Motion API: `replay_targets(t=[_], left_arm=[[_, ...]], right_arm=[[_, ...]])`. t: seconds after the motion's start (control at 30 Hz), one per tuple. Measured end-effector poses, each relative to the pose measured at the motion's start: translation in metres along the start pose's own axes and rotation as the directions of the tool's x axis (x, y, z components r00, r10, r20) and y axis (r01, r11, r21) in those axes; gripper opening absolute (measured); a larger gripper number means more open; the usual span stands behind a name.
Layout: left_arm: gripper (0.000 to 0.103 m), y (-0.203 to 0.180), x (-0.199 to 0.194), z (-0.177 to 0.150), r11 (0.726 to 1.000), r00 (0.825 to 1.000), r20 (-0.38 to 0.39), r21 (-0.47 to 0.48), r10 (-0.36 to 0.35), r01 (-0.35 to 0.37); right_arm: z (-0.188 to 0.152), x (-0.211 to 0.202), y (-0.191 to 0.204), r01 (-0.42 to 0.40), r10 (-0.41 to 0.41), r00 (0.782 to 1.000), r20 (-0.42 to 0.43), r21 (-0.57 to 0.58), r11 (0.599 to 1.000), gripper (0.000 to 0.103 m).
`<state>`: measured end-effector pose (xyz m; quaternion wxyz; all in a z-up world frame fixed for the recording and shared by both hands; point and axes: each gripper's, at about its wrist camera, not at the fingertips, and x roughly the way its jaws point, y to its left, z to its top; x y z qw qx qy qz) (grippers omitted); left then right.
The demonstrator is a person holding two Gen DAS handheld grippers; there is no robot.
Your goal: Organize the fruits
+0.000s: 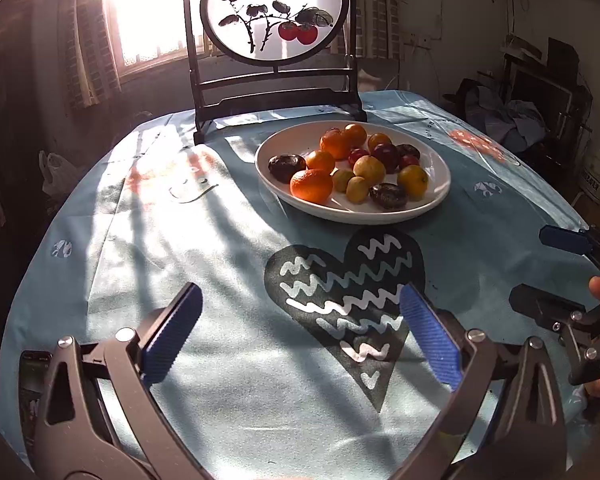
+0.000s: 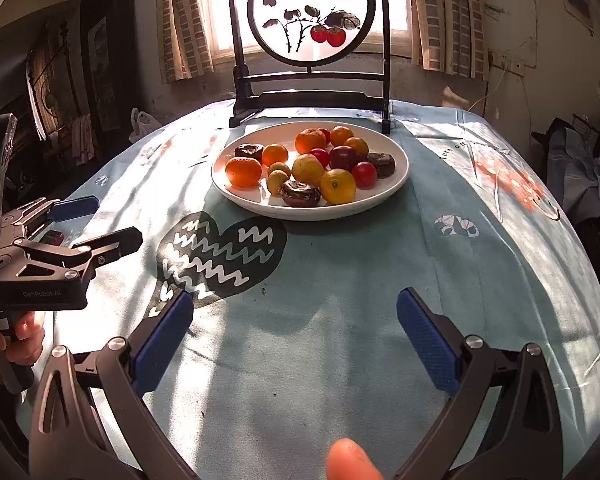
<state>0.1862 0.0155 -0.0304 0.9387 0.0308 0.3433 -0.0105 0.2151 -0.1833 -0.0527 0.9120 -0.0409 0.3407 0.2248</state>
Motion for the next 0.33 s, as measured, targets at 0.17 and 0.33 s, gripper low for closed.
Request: replay_targets(t=[0.17, 0.33], left_arm=[[0.101, -0.0048, -0.0011, -0.0003, 0.999, 1.000, 0.017, 0.022, 0.026, -0.026], [0.101, -0.0067, 0.0024, -0.0025, 0.999, 1.000, 0.009, 0.019, 0.028, -0.028]], right_arm=[[0.0006, -0.0011, -0.0035, -0.002, 0.002, 1.000, 0.000, 0.018, 1.000, 0.102], [0.0004, -0.0003, -0.0032, 0.000, 0.000, 1.000, -0.004, 0.017, 1.000, 0.102]])
